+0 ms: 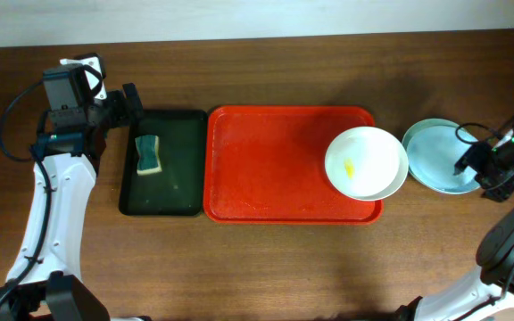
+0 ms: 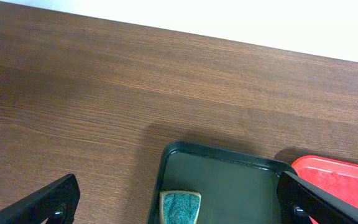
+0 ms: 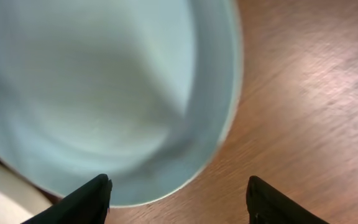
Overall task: Clean dirty plates on tray and stack at the side
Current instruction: 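Lower the light blue plate onto the pale green plate and release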
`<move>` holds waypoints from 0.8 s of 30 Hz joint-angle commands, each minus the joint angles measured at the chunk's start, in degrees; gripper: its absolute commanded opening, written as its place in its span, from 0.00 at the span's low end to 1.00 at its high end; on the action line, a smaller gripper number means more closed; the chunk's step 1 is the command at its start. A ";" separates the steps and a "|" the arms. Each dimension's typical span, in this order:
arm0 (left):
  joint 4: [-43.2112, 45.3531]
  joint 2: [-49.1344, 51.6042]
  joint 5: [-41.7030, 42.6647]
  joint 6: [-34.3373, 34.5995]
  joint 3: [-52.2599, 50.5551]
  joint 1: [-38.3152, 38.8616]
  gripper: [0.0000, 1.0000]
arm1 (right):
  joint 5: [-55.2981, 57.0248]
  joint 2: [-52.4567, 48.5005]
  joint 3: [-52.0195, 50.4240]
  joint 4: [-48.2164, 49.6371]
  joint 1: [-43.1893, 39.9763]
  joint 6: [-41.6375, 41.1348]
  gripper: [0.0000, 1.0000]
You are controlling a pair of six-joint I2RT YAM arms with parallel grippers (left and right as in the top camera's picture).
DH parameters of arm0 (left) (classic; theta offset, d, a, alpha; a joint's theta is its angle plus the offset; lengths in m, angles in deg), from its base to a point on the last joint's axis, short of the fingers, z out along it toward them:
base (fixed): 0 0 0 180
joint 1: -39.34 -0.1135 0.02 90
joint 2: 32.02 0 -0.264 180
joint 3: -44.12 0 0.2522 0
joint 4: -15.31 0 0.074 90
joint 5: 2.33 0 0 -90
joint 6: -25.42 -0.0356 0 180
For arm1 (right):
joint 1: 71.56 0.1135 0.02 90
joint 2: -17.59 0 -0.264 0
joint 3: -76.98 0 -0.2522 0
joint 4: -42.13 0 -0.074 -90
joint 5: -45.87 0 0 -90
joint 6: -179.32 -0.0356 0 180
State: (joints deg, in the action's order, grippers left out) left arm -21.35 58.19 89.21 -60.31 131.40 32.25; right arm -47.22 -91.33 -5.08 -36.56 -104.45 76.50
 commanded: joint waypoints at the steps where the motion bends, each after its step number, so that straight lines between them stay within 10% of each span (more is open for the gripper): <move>1: 0.09 0.17 0.22 -0.04 0.20 0.07 0.99 | 2.25 -0.20 -0.50 -0.92 0.52 2.03 0.73; 4: 0.09 0.17 0.22 -0.04 0.20 0.07 1.00 | 6.38 -0.20 -0.50 -1.36 -0.35 0.11 0.71; 7: 0.09 0.17 0.22 -0.04 0.20 0.07 0.99 | 6.16 -0.20 -0.50 -1.38 -1.75 -2.27 0.04; 24: 0.09 0.17 0.22 -0.04 0.20 0.07 0.99 | 7.19 -0.20 -5.84 2.95 -6.47 -7.41 0.06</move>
State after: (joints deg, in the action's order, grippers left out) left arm -21.35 58.19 89.21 -60.28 131.40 32.25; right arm -40.29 -91.33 -9.47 -34.64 -111.99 70.79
